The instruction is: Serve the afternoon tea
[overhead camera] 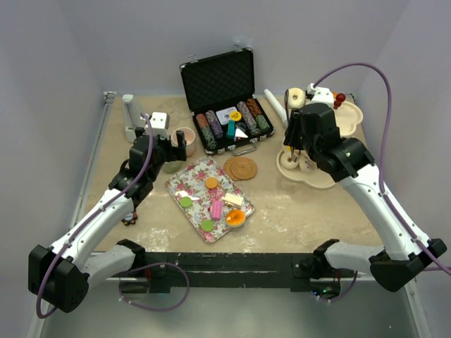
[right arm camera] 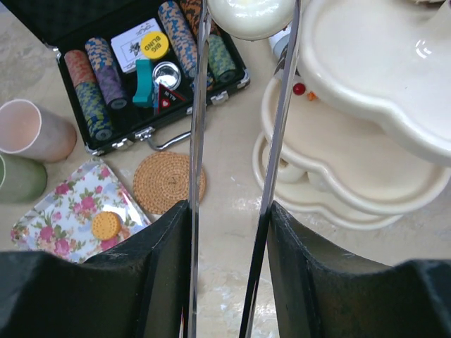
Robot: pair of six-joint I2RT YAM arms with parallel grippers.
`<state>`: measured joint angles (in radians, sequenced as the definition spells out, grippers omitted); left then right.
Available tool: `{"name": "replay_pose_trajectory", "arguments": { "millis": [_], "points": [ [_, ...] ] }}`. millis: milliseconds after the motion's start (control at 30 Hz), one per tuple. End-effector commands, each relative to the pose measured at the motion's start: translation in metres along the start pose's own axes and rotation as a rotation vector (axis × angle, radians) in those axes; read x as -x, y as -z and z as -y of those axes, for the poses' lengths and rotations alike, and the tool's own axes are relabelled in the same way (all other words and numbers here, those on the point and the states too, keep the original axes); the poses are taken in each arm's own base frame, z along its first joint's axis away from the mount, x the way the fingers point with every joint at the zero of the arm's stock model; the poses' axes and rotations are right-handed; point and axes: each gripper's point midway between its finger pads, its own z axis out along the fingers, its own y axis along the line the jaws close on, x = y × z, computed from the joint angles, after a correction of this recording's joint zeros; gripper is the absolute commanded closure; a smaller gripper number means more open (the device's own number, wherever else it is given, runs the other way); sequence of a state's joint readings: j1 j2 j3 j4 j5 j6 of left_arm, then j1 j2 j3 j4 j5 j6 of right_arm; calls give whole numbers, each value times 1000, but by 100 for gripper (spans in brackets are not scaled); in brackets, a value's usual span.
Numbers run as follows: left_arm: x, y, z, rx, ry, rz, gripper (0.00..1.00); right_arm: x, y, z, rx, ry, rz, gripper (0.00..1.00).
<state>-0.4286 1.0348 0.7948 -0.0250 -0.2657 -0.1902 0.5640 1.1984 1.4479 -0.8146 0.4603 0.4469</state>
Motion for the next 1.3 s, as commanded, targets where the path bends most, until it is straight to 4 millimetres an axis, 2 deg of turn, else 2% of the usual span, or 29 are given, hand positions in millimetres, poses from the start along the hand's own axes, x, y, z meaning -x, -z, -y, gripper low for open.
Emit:
{"name": "replay_pose_trajectory", "arguments": {
  "millis": [0,133,300,400,567,600,767,967,1267],
  "points": [
    [29,3,8,-33,16,71,0,43,15,12,-19,5,120,65],
    [32,5,10,-45,22,79,0,50,21,29,-66,-8,131,65],
    [35,7,11,-50,28,88,0,41,22,51,-148,-16,99,64],
    [34,7,12,-54,29,85,0,35,22,53,-154,-24,89,64],
    [35,7,12,-57,30,86,0,36,24,56,-165,-32,96,63],
    [27,8,11,-53,22,55,0,34,22,57,-172,-26,88,63],
    [27,8,10,-48,22,54,0,29,19,62,-199,-23,78,61],
    [25,7,11,-53,20,48,0,28,18,64,-208,-26,77,57],
    [24,6,12,-56,19,44,0,26,12,63,-213,-20,70,45]
  ]
}}
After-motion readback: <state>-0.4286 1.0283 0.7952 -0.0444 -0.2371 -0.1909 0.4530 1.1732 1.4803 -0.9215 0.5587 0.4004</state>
